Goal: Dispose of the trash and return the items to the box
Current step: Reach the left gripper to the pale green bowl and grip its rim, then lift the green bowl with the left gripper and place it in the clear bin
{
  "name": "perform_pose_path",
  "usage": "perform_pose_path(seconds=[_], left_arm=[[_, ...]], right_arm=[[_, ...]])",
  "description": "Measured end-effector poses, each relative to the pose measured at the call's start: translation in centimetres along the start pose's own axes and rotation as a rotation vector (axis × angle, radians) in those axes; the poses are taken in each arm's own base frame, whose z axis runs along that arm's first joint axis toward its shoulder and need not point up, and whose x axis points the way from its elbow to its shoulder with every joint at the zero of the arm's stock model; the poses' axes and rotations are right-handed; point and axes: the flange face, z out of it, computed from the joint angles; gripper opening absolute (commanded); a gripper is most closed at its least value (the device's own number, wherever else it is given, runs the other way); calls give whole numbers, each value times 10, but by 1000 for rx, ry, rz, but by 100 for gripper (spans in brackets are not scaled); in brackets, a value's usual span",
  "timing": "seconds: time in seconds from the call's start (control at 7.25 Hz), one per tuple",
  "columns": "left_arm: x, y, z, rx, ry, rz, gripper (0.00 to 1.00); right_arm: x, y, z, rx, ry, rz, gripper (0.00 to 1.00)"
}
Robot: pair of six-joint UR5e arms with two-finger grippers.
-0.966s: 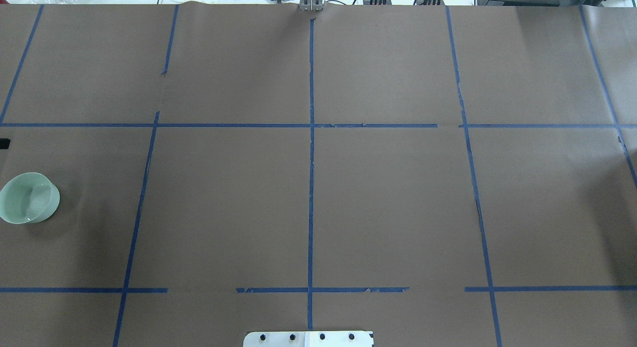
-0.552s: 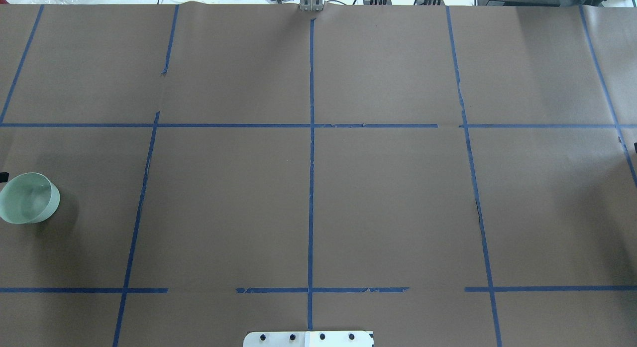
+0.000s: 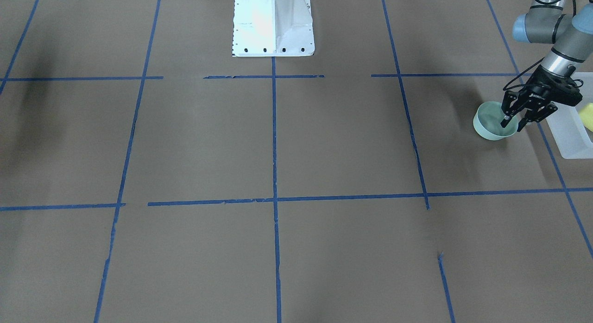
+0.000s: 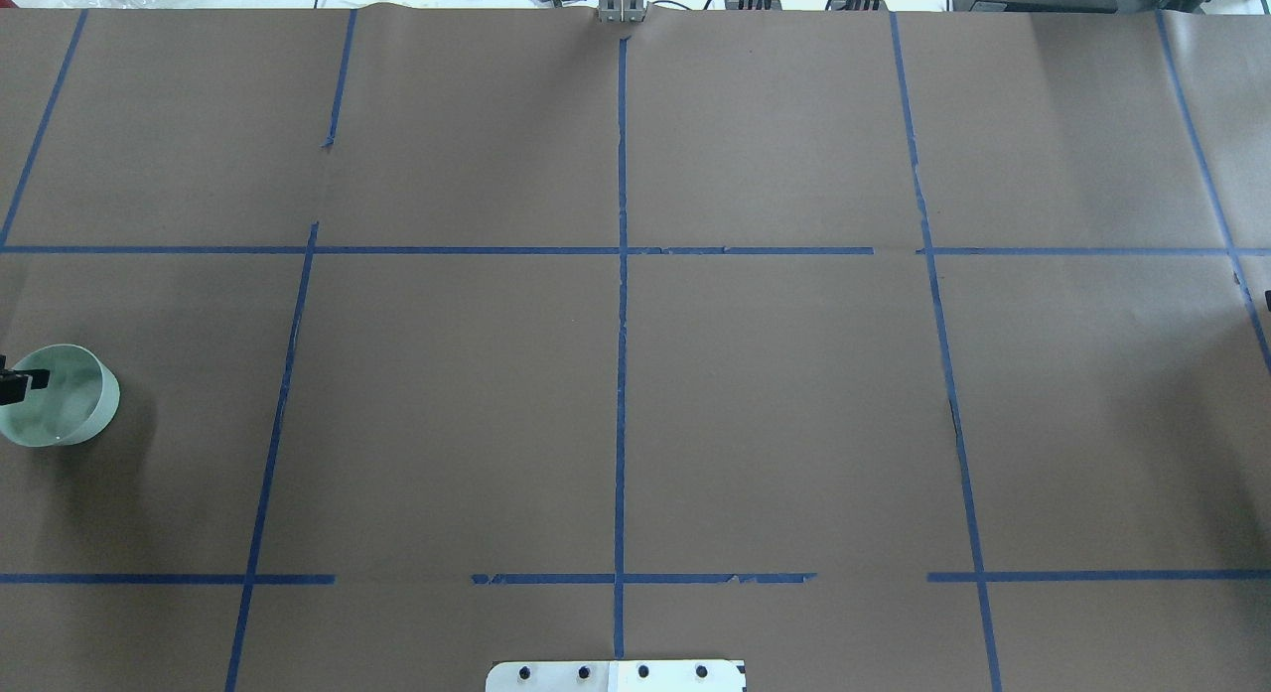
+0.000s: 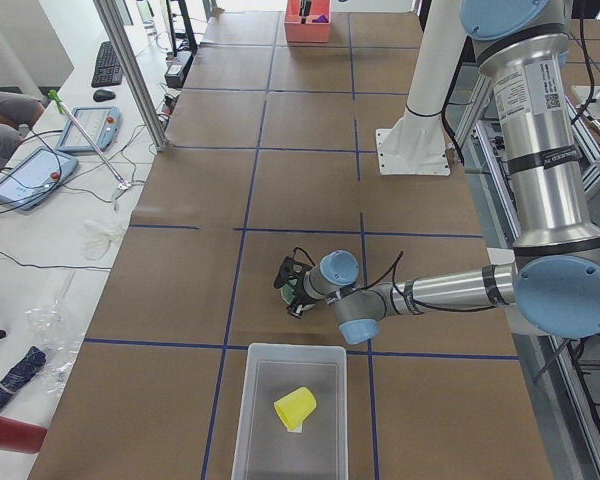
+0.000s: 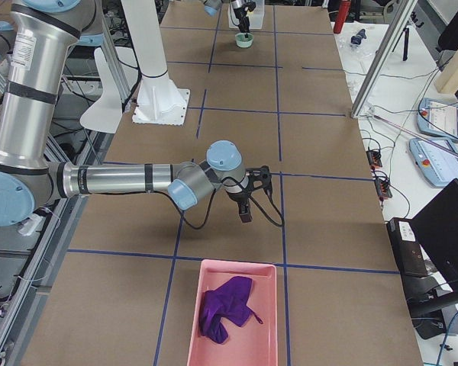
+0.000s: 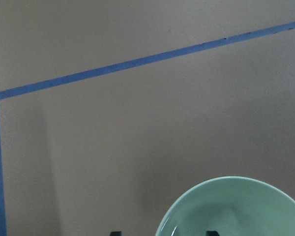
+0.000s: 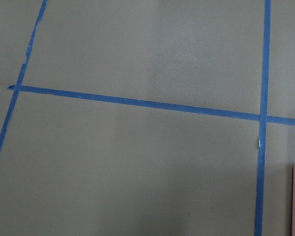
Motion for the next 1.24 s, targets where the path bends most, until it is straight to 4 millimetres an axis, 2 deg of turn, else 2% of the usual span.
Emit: perform_pose_path(seconds=[0.28, 0.41, 0.55, 0.69, 0.97, 1.24], left_arm=[[5, -1, -3, 9, 29, 8, 0], [16, -5, -10, -8, 79, 15, 0], [26, -8, -22, -43, 153, 27, 0], [22, -12, -39, -65, 202, 52, 0], [-16, -30, -80, -70, 211, 141, 0], [-73, -46, -114, -73, 109, 242, 0]], right_arm=[[1, 1, 0, 3, 9, -3, 100], [2, 2, 0, 3, 10, -3, 100], [2, 2, 0, 2, 10, -3, 100], [3, 3, 0, 1, 10, -3, 100], [3, 4, 0, 0, 10, -3, 100], [3, 5, 0, 0, 11, -3, 100]])
